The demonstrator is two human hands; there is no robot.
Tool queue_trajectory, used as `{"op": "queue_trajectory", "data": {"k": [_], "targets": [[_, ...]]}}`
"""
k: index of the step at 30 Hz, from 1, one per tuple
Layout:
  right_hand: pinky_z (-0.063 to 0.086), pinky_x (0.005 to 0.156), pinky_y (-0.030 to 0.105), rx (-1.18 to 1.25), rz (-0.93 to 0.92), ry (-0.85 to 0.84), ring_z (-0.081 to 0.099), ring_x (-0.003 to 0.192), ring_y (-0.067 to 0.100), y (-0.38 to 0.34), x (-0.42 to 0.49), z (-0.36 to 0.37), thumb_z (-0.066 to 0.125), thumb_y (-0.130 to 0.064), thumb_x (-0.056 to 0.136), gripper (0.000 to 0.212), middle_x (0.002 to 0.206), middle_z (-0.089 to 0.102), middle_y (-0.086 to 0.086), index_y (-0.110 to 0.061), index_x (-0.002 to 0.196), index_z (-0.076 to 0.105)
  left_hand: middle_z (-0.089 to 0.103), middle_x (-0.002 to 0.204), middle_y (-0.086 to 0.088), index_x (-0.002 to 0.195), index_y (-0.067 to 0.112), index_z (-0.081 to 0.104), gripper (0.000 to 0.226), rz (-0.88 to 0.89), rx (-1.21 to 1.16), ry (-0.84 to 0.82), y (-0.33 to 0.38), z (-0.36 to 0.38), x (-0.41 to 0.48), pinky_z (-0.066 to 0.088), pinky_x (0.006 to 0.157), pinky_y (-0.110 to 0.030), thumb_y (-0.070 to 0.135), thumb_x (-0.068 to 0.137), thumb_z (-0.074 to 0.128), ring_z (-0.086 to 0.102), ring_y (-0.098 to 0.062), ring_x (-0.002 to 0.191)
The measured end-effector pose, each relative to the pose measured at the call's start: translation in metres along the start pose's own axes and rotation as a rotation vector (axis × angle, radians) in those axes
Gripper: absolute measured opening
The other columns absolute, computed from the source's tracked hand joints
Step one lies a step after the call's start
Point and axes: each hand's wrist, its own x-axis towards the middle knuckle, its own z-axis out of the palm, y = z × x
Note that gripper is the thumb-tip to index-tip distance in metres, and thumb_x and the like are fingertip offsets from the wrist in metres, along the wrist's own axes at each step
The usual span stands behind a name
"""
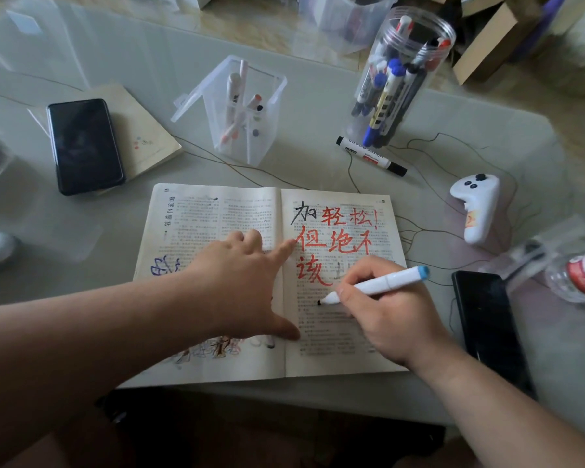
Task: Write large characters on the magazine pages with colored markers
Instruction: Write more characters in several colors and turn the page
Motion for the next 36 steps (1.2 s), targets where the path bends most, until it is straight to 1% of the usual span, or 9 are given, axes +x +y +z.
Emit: {"op": "queue_trajectory", "data": {"k": [3, 5, 8, 16, 21, 27, 29, 33, 36], "targets": [[0.056, 0.064, 0.033, 0.120, -0.002, -0.021, 0.067, 0.067, 0.015, -0.001, 0.002, -0.007, 0.076, -0.024, 0.089, 0.011, 0.071, 0.071, 0.000, -0.020, 0.079, 0.075, 0.039, 0.143, -0.006, 0.156, 0.035, -0.017, 0.134, 0.005, 0.004, 0.004, 0.000, 0.000, 0.000, 0.044, 0.101, -0.039, 0.100, 0.058, 0.047, 0.041, -0.024, 0.127], [0.057, 0.066, 0.029, 0.058, -0.018, -0.041, 0.069, 0.072, 0.015, -0.003, 0.002, -0.010, 0.079, -0.020, 0.084, 0.004, 0.078, 0.074, -0.004, -0.019, 0.084, 0.076, 0.039, 0.143, -0.006, 0.157, 0.035, -0.016, 0.134, 0.005, 0.011, 0.006, 0.000, 0.000, 0.000, 0.044, 0.102, -0.039, 0.100, 0.058, 0.047, 0.041, -0.024, 0.128], [0.054, 0.062, 0.021, -0.036, -0.007, -0.017, 0.068, 0.072, 0.008, 0.000, 0.000, -0.008, 0.084, -0.017, 0.080, 0.010, 0.079, 0.073, -0.009, -0.017, 0.083, 0.074, 0.037, 0.145, -0.006, 0.157, 0.035, -0.016, 0.133, 0.001, 0.014, 0.000, 0.000, 0.000, 0.000, 0.043, 0.103, -0.039, 0.100, 0.059, 0.047, 0.040, -0.025, 0.130], [0.048, 0.053, 0.022, -0.120, -0.001, -0.006, 0.062, 0.064, 0.009, -0.001, -0.003, -0.004, 0.083, -0.020, 0.081, 0.017, 0.069, 0.068, -0.006, -0.015, 0.072, 0.069, 0.037, 0.146, -0.006, 0.157, 0.034, -0.016, 0.134, 0.003, 0.019, -0.001, 0.000, 0.000, 0.001, 0.043, 0.102, -0.039, 0.100, 0.058, 0.046, 0.040, -0.025, 0.129], [0.052, 0.056, 0.028, -0.141, -0.021, -0.047, 0.065, 0.069, 0.010, -0.002, -0.006, -0.001, 0.083, -0.030, 0.081, 0.017, 0.072, 0.070, -0.010, -0.021, 0.073, 0.071, 0.037, 0.146, -0.006, 0.157, 0.035, -0.017, 0.134, -0.001, 0.016, -0.004, 0.001, -0.001, 0.001, 0.042, 0.102, -0.038, 0.100, 0.057, 0.046, 0.040, -0.025, 0.129], [0.043, 0.048, 0.033, -0.155, 0.009, 0.057, 0.054, 0.053, 0.011, 0.003, -0.004, 0.000, 0.080, -0.024, 0.082, 0.034, 0.060, 0.060, -0.005, -0.014, 0.064, 0.053, 0.038, 0.145, -0.005, 0.157, 0.035, -0.016, 0.135, -0.002, 0.017, -0.008, 0.003, -0.001, 0.001, 0.043, 0.101, -0.038, 0.101, 0.057, 0.046, 0.041, -0.024, 0.129], [0.046, 0.051, 0.034, -0.137, 0.001, 0.040, 0.057, 0.057, 0.012, 0.003, -0.005, -0.002, 0.081, -0.025, 0.082, 0.030, 0.062, 0.062, -0.005, -0.016, 0.066, 0.058, 0.038, 0.145, -0.005, 0.157, 0.034, -0.017, 0.135, -0.002, 0.020, -0.008, 0.003, -0.001, 0.000, 0.043, 0.101, -0.038, 0.101, 0.057, 0.045, 0.041, -0.024, 0.129], [0.045, 0.051, 0.022, -0.150, -0.026, 0.005, 0.061, 0.062, 0.012, 0.001, -0.007, -0.002, 0.082, -0.025, 0.082, 0.025, 0.068, 0.065, -0.008, -0.017, 0.067, 0.063, 0.037, 0.146, -0.006, 0.156, 0.035, -0.017, 0.135, -0.004, 0.019, -0.008, 0.003, -0.002, 0.000, 0.043, 0.102, -0.038, 0.101, 0.057, 0.045, 0.040, -0.025, 0.130], [0.047, 0.050, 0.028, -0.154, -0.039, -0.066, 0.060, 0.063, 0.012, -0.002, -0.010, 0.000, 0.083, -0.023, 0.082, 0.025, 0.069, 0.065, -0.007, -0.016, 0.068, 0.063, 0.037, 0.146, -0.004, 0.157, 0.035, -0.017, 0.134, -0.004, 0.018, -0.013, 0.003, -0.002, 0.000, 0.042, 0.102, -0.038, 0.101, 0.058, 0.045, 0.040, -0.025, 0.131]]}}
